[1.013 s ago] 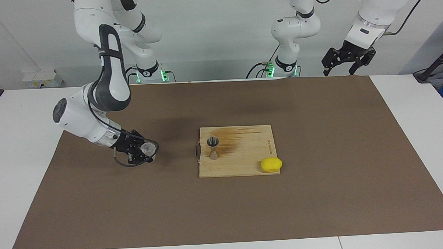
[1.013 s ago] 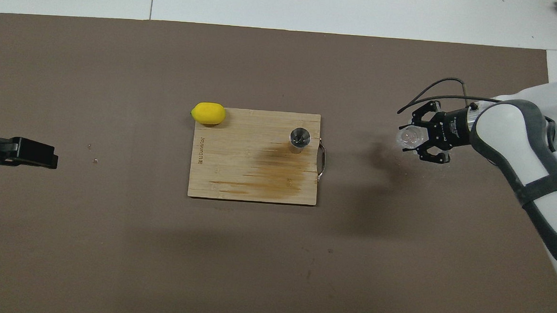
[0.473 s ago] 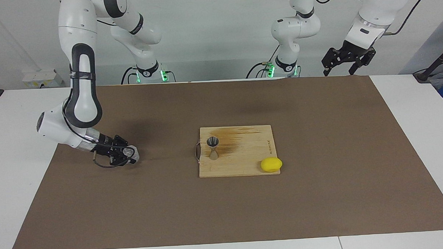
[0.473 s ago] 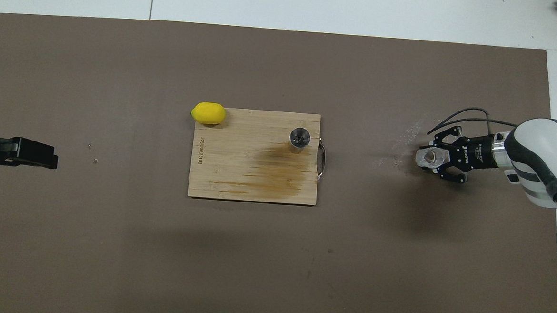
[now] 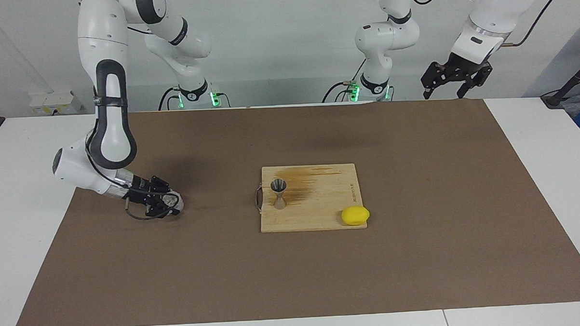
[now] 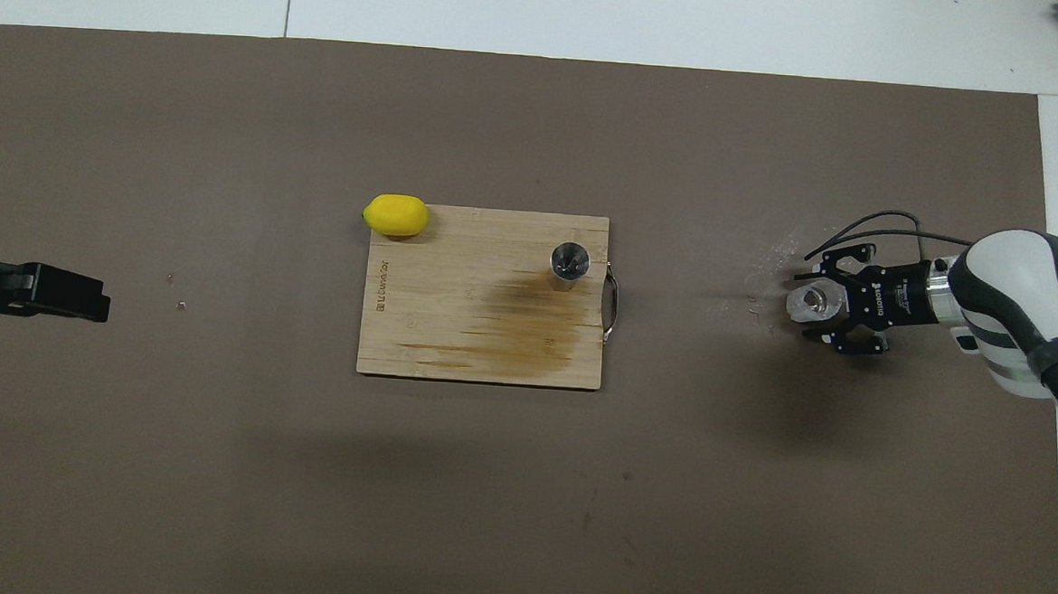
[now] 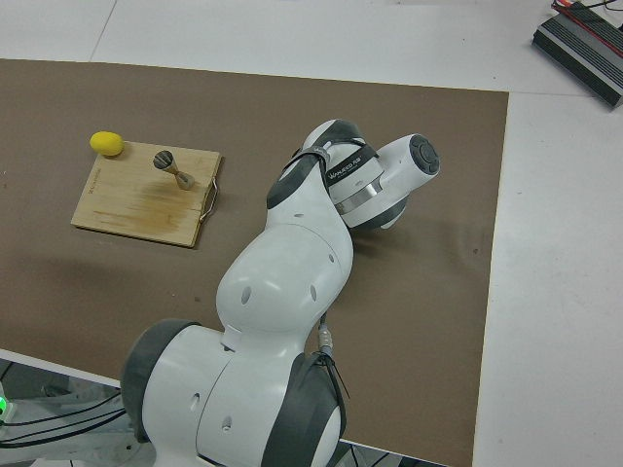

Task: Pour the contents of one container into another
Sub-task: 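Open the right gripper and withdraw it from the glass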

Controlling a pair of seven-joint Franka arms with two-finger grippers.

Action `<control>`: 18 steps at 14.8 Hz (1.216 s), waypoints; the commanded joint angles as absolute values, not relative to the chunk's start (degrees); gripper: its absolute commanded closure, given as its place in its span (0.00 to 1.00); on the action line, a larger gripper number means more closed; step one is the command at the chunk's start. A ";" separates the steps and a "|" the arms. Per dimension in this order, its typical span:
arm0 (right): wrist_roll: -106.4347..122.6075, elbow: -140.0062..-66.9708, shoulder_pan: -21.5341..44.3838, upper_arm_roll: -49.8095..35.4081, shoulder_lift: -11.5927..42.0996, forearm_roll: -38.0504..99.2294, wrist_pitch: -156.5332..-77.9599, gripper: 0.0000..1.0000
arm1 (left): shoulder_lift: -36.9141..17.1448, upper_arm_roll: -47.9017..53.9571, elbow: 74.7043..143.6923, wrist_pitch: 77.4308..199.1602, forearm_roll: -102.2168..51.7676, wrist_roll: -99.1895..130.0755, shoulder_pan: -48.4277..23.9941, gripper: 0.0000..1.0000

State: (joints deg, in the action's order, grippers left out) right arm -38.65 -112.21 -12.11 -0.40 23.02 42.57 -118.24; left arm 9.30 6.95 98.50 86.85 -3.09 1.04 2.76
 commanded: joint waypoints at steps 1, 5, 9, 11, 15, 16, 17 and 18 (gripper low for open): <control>-37.79 -113.47 -12.48 -0.70 20.40 43.77 -119.88 0.00 | 10.72 6.86 99.76 87.10 -2.99 2.81 2.55 0.00; -37.53 -113.29 -13.27 -0.35 17.67 39.57 -120.67 0.00 | 10.72 6.94 99.76 87.10 -2.99 2.64 2.46 0.00; -37.09 -112.33 -12.84 -0.44 14.77 29.13 -120.85 0.00 | 10.81 6.86 99.76 86.40 -2.99 2.72 2.55 0.00; -35.87 -111.88 -11.35 -0.88 13.63 20.26 -120.67 0.00 | 10.81 6.94 99.76 86.40 -2.99 2.72 2.55 0.00; -24.89 -112.06 -3.88 -0.79 12.13 7.05 -119.80 0.00 | 10.81 6.86 99.76 86.40 -2.99 2.72 2.55 0.00; -23.05 -112.23 -2.04 -0.79 11.35 4.77 -119.53 0.00 | 10.81 6.94 99.76 86.40 -2.99 2.72 2.55 0.00; -21.98 -112.32 -0.28 -0.88 10.64 2.92 -119.01 0.00 | 10.81 6.86 99.76 86.40 -2.99 2.72 2.55 0.00; -21.71 -112.24 1.39 -0.79 9.50 1.77 -118.57 0.00 | 10.81 6.86 99.76 86.40 -2.99 2.72 2.55 0.00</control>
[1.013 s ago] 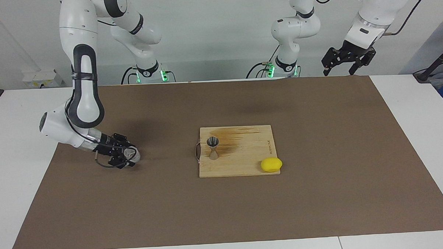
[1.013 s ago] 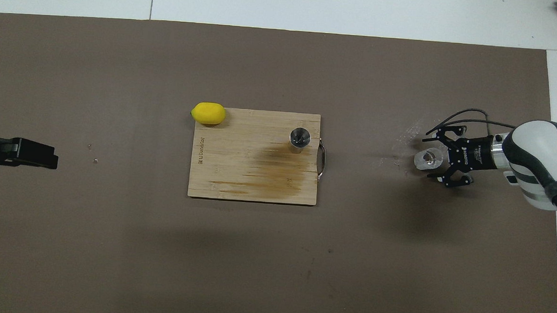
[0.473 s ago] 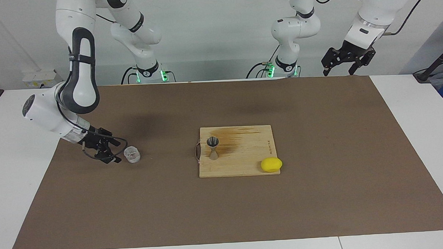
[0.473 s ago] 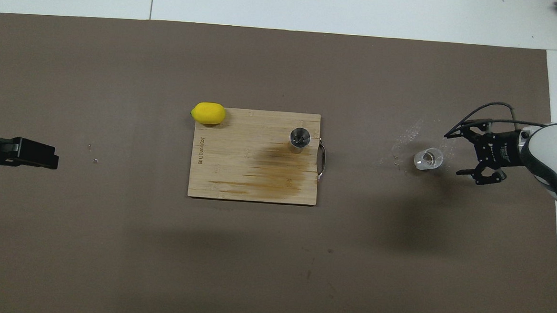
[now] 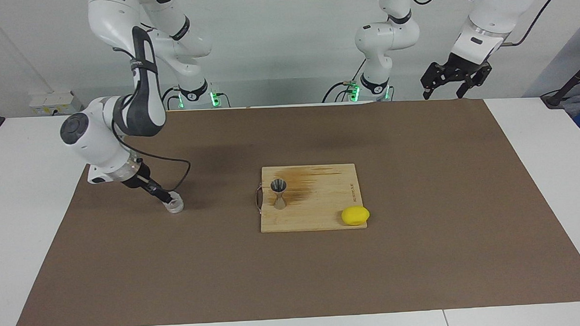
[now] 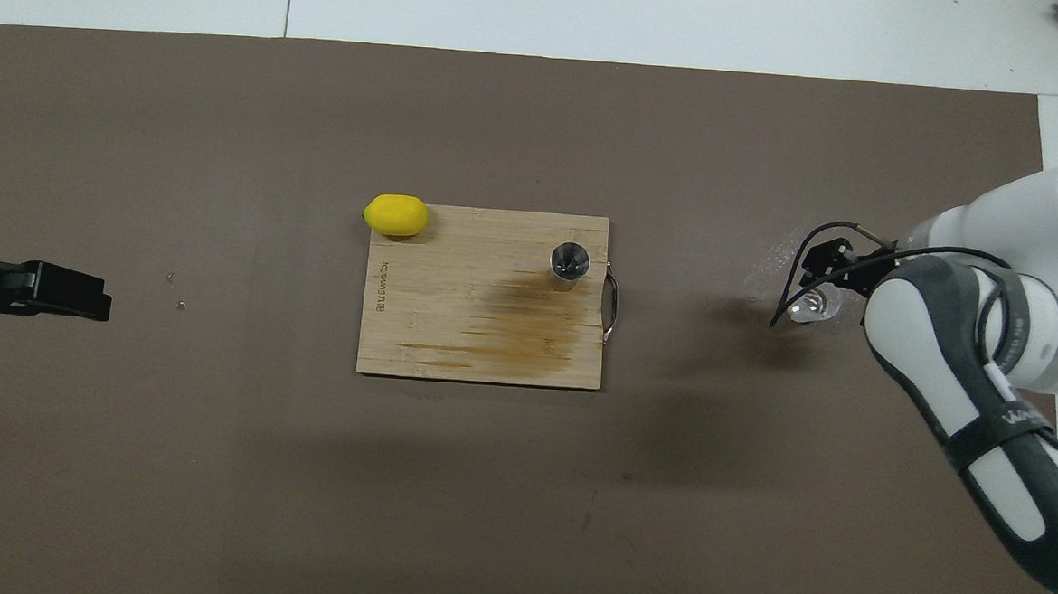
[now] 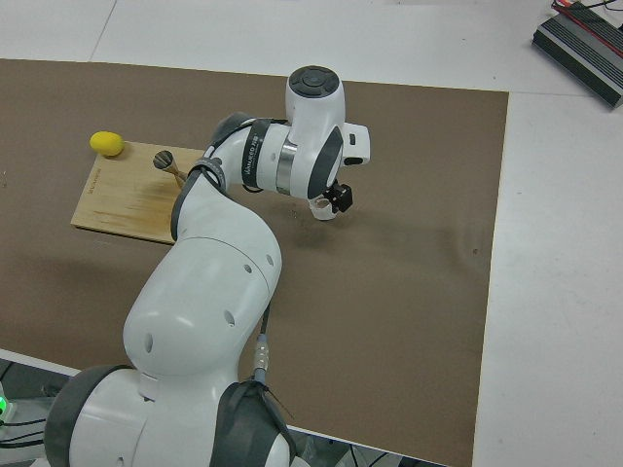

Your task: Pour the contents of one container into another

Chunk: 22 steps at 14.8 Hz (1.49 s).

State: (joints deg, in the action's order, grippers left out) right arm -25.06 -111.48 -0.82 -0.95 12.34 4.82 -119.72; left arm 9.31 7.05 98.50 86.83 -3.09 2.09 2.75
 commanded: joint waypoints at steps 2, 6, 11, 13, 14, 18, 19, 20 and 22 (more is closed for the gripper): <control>-21.62 -111.62 3.77 -0.79 6.43 0.45 -117.43 0.00 | 10.81 6.86 99.76 86.40 -2.99 2.72 2.64 0.00; -21.62 -102.34 3.52 -0.88 2.81 -0.35 -107.09 0.00 | 10.81 6.86 99.76 86.40 -2.99 2.72 2.55 0.00; -21.36 -89.06 1.50 -0.35 3.16 -0.88 -96.96 0.00 | 10.81 6.86 99.76 86.40 -2.99 2.72 2.55 0.00; -18.13 -85.10 1.06 -0.53 3.60 -3.94 -93.97 0.00 | 10.81 6.86 99.76 86.40 -2.99 2.72 2.64 0.00; -16.97 -83.77 0.88 -0.53 3.78 -4.22 -92.56 0.00 | 10.81 6.86 99.76 86.40 -2.99 2.72 2.64 0.00; -16.44 -86.47 0.18 -0.53 1.68 -3.17 -88.34 0.00 | 10.81 6.86 99.76 86.40 -2.99 2.72 2.55 0.00; -16.52 -88.66 0.35 -0.53 0.28 -3.16 -87.98 0.00 | 10.81 6.86 99.76 86.40 -2.99 2.72 2.55 0.00; -16.44 -90.25 0.61 -0.61 -0.87 -3.08 -88.24 0.00 | 10.81 6.86 99.76 86.40 -2.99 2.72 2.55 0.00; -16.35 -91.23 0.79 -0.70 -1.32 -2.90 -88.33 0.00 | 10.81 6.86 99.76 86.40 -2.99 2.72 2.55 0.00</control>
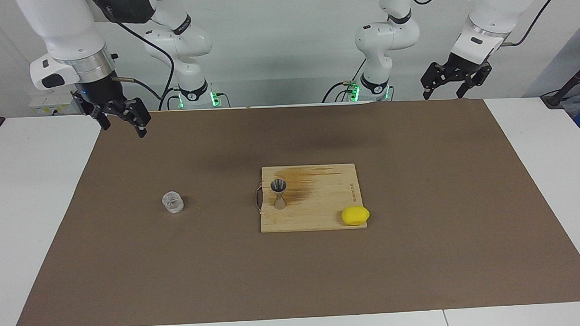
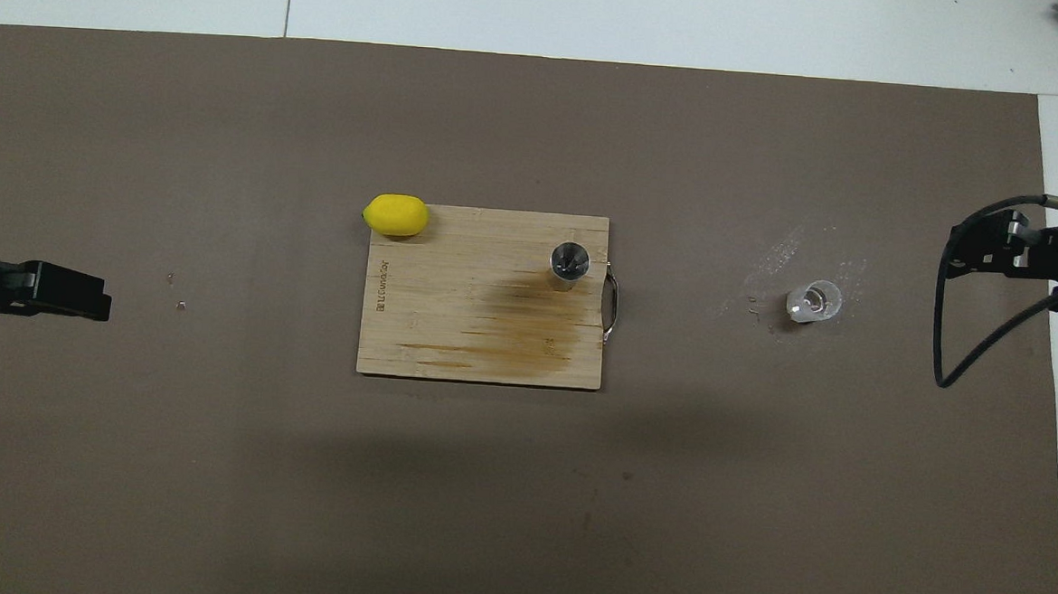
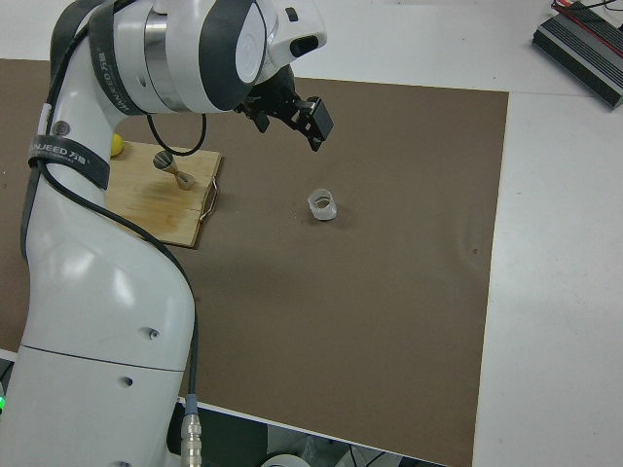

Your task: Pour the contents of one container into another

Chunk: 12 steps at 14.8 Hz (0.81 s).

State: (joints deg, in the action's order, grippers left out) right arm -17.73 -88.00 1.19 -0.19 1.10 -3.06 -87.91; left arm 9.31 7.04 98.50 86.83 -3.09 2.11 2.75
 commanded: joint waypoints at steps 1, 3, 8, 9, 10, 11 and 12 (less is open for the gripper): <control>-15.74 -91.32 0.62 -0.62 -1.32 -2.29 -88.59 0.00 | 10.81 6.86 99.76 86.40 -2.99 2.72 2.55 0.00; -14.07 -91.58 0.26 -0.53 -1.41 -1.14 -88.94 0.00 | 10.81 6.86 99.76 86.40 -2.99 2.72 2.55 0.00; -13.36 -91.15 0.18 -0.70 -1.23 -0.62 -88.77 0.00 | 10.81 6.86 99.76 86.40 -2.99 2.72 2.55 0.00; -12.92 -91.06 0.26 -0.62 -1.14 0.34 -88.77 0.00 | 10.81 6.86 99.76 86.40 -2.99 2.72 2.55 0.00; -12.75 -91.14 0.26 -0.62 -1.23 1.40 -88.68 0.00 | 10.81 6.86 99.76 86.40 -2.99 2.72 2.55 0.00; -12.74 -91.23 0.35 -0.62 -1.23 1.41 -88.42 0.00 | 10.81 6.86 99.76 86.40 -2.99 2.72 2.55 0.00; -12.92 -91.40 0.61 -0.53 -1.32 1.41 -88.42 0.00 | 10.81 6.86 99.76 86.40 -2.99 2.72 2.64 0.00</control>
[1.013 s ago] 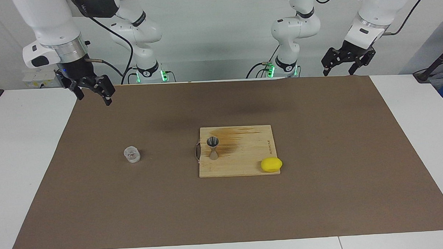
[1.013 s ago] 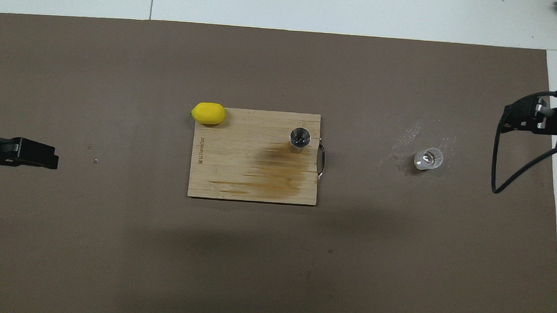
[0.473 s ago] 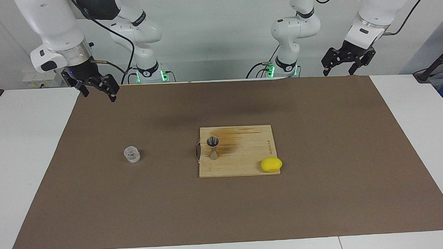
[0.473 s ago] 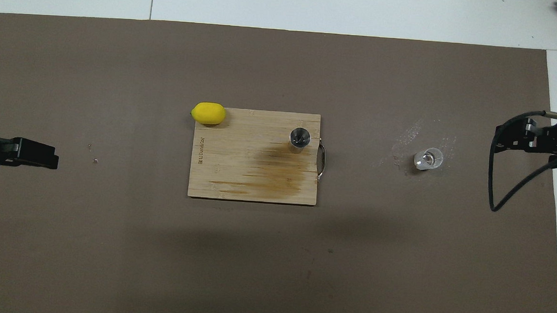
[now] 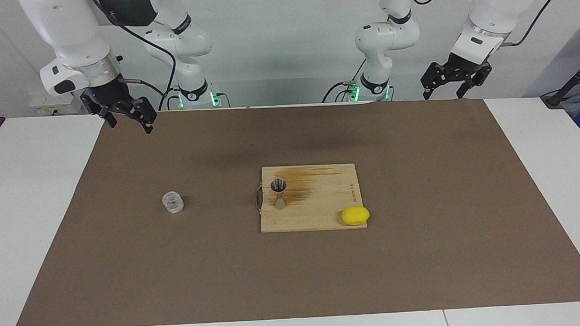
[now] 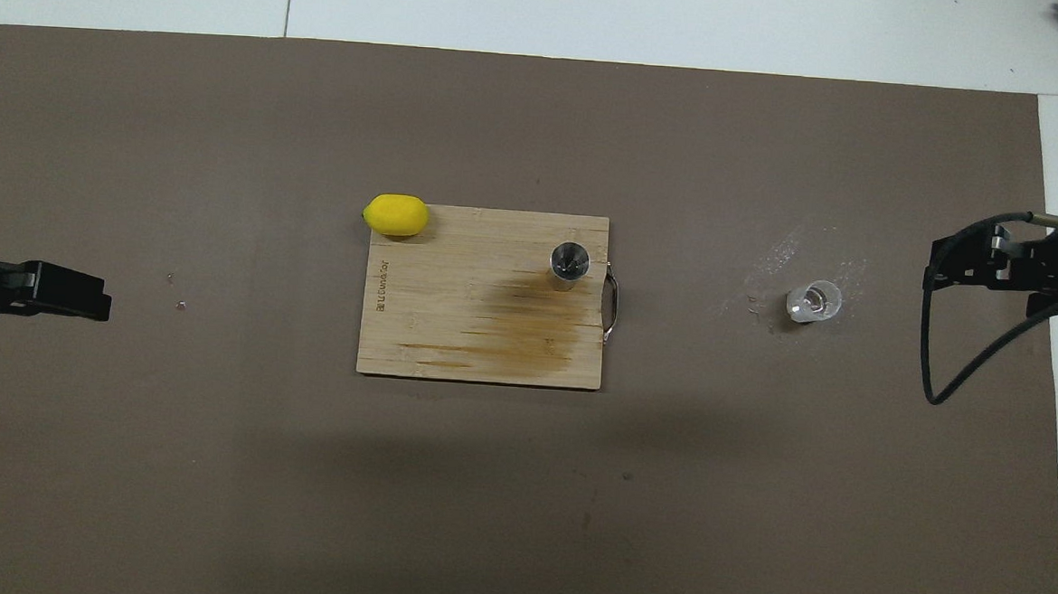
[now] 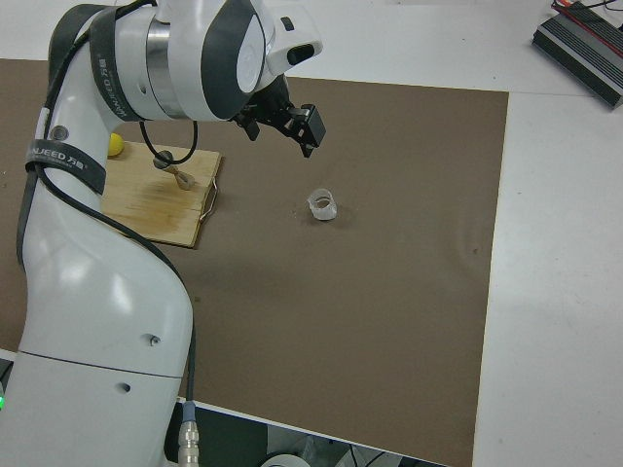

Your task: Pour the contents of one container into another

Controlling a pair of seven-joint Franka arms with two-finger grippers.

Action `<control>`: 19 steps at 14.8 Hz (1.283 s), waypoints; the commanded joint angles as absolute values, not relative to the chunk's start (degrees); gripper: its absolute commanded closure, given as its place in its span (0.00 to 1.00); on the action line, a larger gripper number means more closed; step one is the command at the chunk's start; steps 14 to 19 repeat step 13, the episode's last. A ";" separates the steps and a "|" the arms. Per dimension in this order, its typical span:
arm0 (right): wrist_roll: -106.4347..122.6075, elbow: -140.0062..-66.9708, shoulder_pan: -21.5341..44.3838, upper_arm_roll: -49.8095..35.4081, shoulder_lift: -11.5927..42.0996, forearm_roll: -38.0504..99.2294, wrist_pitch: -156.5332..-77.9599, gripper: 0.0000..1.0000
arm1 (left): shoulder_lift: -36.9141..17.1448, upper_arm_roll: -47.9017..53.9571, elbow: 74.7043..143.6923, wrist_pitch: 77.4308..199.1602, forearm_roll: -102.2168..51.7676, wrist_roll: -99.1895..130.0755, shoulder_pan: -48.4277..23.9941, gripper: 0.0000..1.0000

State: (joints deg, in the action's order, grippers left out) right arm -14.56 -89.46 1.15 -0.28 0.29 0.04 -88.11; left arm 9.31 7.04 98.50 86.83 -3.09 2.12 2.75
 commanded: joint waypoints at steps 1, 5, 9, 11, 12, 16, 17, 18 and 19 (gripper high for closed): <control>-13.01 -91.58 0.62 -0.53 -1.41 1.32 -88.33 0.00 | 10.81 6.86 99.76 86.40 -2.99 2.72 2.64 0.00; -12.66 -92.20 0.79 -0.53 -1.67 -0.87 -88.68 0.00 | 10.81 6.86 99.76 86.40 -2.99 2.72 2.64 0.00; -12.74 -92.64 1.14 -1.05 -1.76 -3.08 -89.30 0.00 | 10.81 6.94 99.76 86.40 -2.99 2.72 2.64 0.00; -12.74 -92.55 1.06 -1.14 -1.67 -2.90 -89.30 0.00 | 10.81 6.86 99.76 86.40 -2.99 2.72 2.64 0.00; -12.74 -92.55 1.05 -1.14 -1.76 -2.73 -89.30 0.00 | 10.81 6.86 99.76 86.40 -2.99 2.72 2.55 0.00; -12.66 -92.55 1.05 -1.14 -1.76 -2.64 -89.30 0.00 | 10.81 6.86 99.76 86.40 -2.99 2.72 2.55 0.00; -12.66 -92.55 1.05 -1.14 -1.76 -2.64 -89.30 0.00 | 10.81 6.86 99.76 86.40 -2.99 2.72 2.55 0.00; -12.66 -92.55 1.05 -1.14 -1.76 -2.64 -89.30 0.00 | 10.81 6.86 99.76 86.40 -2.99 2.72 2.55 0.00; -12.66 -92.55 1.05 -1.14 -1.76 -2.64 -89.30 0.00 | 10.81 6.86 99.76 86.40 -2.99 2.72 2.55 0.00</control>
